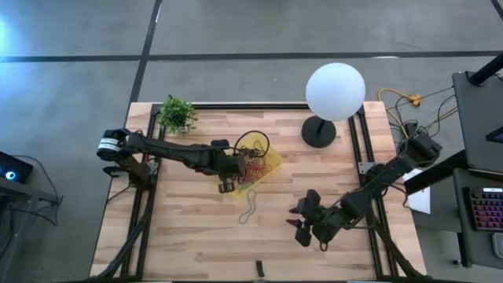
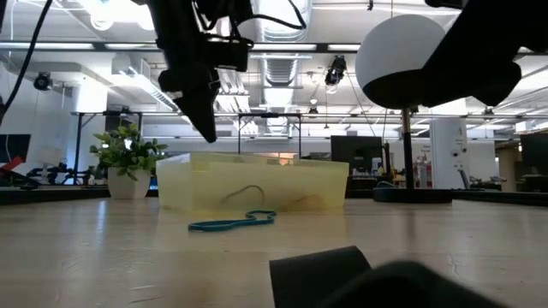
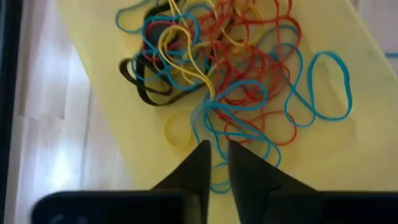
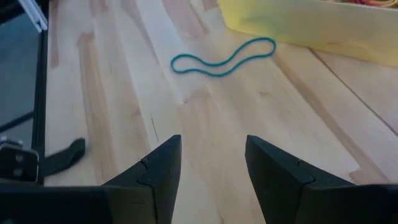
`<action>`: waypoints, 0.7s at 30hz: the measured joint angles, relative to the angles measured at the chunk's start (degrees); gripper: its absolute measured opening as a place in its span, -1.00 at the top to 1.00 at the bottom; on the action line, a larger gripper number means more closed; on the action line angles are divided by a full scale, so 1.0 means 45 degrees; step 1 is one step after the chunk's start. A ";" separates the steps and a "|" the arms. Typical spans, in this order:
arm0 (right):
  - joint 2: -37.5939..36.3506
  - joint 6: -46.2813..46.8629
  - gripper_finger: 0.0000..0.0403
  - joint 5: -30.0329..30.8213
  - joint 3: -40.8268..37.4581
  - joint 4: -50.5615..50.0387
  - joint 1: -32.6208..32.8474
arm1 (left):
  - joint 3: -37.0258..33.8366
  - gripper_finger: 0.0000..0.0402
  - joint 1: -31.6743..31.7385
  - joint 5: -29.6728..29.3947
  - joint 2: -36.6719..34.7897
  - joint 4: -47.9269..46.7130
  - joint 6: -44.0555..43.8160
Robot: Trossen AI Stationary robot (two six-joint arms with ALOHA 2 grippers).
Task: Pick and place rubber bands into bin
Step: Put the blue rubber band into the yellow bin
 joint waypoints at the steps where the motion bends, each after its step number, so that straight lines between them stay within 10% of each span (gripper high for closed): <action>1: 0.0022 -0.0005 0.17 0.0003 0.0000 0.0096 -0.0083 | -0.0079 0.78 -0.0003 0.0007 0.0003 0.0005 -0.0007; 11: 0.0993 -0.0379 0.17 -0.0036 0.0000 0.2233 -0.0897 | -0.0354 0.09 0.0182 -0.0217 -0.0409 0.0027 0.0431; 21: 0.3112 -0.1794 0.17 -0.0839 0.0294 0.5030 -0.1404 | -0.0514 -0.01 0.0121 0.0730 -0.2960 0.0833 0.0644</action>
